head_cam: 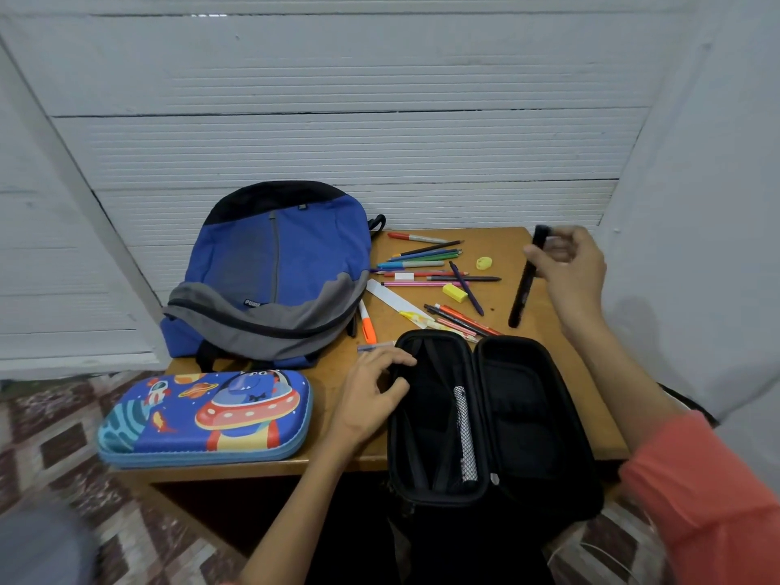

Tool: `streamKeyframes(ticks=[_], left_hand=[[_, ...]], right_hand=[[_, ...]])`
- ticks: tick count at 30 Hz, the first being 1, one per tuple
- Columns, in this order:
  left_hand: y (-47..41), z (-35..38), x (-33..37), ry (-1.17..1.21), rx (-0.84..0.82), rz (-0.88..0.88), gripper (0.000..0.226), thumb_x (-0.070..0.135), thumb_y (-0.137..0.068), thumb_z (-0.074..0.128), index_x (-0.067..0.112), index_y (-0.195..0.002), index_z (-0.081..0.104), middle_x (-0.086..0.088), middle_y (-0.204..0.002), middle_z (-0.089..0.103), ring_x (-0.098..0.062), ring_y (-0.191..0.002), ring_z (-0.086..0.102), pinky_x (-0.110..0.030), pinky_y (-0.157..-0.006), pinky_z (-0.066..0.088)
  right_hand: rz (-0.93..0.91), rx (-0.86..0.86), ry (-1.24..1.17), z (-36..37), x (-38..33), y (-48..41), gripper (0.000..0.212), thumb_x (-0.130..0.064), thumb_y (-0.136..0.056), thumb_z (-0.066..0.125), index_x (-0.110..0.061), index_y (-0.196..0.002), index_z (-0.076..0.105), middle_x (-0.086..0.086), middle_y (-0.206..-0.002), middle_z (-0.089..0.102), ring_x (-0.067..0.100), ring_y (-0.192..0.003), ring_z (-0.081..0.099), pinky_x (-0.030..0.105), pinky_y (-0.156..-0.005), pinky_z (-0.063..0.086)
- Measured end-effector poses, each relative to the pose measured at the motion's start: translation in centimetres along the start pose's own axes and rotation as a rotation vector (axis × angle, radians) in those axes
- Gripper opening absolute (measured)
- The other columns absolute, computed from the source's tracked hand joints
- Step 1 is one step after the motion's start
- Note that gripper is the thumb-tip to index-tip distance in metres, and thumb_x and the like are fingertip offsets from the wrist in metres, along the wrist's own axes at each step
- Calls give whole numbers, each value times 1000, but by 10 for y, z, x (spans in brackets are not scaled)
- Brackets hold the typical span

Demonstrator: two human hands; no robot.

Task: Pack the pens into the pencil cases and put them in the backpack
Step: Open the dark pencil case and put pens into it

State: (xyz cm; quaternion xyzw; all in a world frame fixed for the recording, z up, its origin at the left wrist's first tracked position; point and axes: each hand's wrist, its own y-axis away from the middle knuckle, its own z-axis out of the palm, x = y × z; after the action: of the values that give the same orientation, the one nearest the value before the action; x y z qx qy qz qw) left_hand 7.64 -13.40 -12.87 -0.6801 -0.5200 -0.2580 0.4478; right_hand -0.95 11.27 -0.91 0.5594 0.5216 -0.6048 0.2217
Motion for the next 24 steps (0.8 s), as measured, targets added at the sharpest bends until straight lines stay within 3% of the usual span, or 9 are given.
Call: streamKeyframes(ticks=[4,6,11,16,20,24], left_hand=[[1,0,0,-7,0,0,40,38,-72,49,24,-103,71,19,-112,64,-4,-119,51,-37,-104,42],[1,-1,1,-11,-3,2,40,38,-72,50,24,-103,71,20,-112,64,1,-118,51,-34,-103,43],[0,-1,-1,0,-22,17,41,33,-72,51,17,-104,72,13,-110,66,0,-110,55,-30,-97,45],[0,0,2,-15,-25,54,38,34,-73,51,9,-95,70,3,-101,67,0,-97,55,-20,-84,42],[-1,-1,0,-20,-16,52,42,36,-71,52,12,-100,71,14,-105,65,11,-105,52,-10,-92,37],[-1,0,-2,-42,-11,68,45,34,-70,49,15,-102,72,11,-108,68,13,-109,49,-9,-96,35]], right_hand=[[54,-179,-216,21,-37,19,32,-11,-87,69,-23,-113,54,1,-88,64,14,-82,68,29,-69,58],[83,-329,-205,35,-46,38,32,-7,-87,68,-20,-114,55,3,-85,63,14,-76,68,24,-62,58],[123,-688,66,68,-31,85,32,-7,-83,72,-17,-111,61,8,-81,62,21,-74,68,33,-61,61],[-26,-934,419,69,-17,103,30,-15,-82,74,-14,-110,62,4,-68,67,15,-54,66,23,-56,53],[-201,-943,728,61,-23,102,34,-27,-81,74,-16,-110,62,-2,-84,58,17,-81,59,26,-63,44],[-308,-979,960,53,-26,104,42,-36,-82,71,-16,-118,58,3,-111,59,21,-104,56,30,-72,42]])
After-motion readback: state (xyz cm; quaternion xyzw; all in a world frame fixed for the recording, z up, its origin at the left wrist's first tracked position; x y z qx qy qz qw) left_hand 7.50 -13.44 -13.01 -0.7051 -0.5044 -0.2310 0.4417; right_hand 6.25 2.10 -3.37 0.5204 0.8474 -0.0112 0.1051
